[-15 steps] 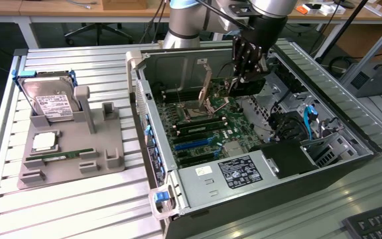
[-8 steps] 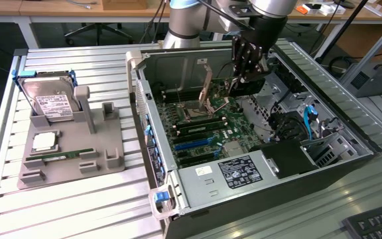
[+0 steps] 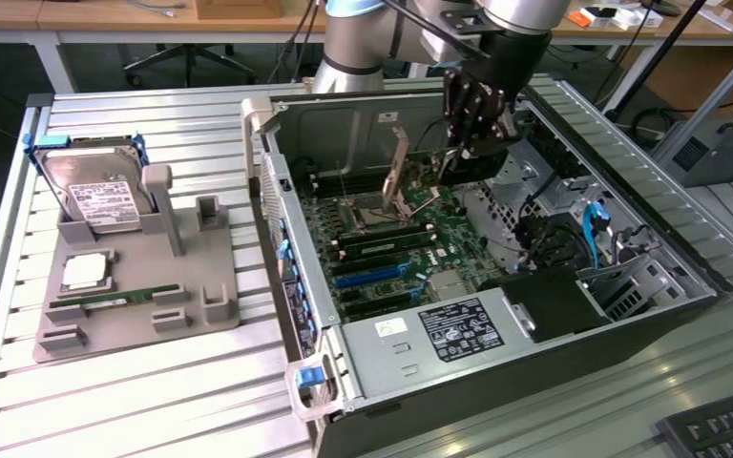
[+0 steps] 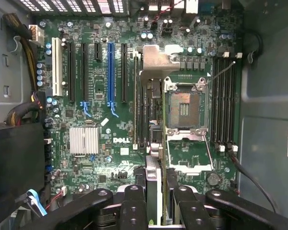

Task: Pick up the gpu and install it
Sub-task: 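Insert the gpu into the slot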

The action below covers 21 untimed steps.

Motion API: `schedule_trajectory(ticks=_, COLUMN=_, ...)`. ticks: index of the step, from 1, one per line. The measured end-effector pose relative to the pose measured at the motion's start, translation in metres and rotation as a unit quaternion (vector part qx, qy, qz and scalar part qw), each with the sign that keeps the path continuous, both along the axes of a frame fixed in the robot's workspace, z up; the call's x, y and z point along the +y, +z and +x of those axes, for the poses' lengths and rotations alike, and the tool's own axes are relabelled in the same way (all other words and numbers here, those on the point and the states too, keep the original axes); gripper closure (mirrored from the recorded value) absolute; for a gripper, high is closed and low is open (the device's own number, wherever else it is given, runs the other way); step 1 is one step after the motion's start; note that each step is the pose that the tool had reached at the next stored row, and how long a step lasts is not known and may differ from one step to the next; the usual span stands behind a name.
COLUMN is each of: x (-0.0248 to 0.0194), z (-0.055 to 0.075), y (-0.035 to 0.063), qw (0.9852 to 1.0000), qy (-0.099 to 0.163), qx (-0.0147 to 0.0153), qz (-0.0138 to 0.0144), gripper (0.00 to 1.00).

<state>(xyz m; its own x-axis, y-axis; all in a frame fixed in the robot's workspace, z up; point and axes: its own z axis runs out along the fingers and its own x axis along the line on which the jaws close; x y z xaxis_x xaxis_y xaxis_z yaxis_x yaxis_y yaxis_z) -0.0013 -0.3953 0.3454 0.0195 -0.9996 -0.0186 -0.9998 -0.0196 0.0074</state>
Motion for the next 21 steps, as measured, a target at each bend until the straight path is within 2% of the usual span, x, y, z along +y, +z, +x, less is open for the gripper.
schedule_trajectory(ticks=3, x=0.0, z=0.0, y=0.0, qw=1.0, qy=0.01, qx=0.0, qz=0.0, gripper=0.73)
schedule_trajectory(ticks=14, x=-0.0002, z=-0.0007, y=-0.0003, qw=1.0, qy=0.009, qx=0.0, qz=-0.0001, gripper=0.73)
schedule_trajectory(ticks=21, x=-0.0002, z=-0.0008, y=-0.0008, qw=0.9997, qy=-0.023, qx=0.0, qz=0.0, gripper=0.73)
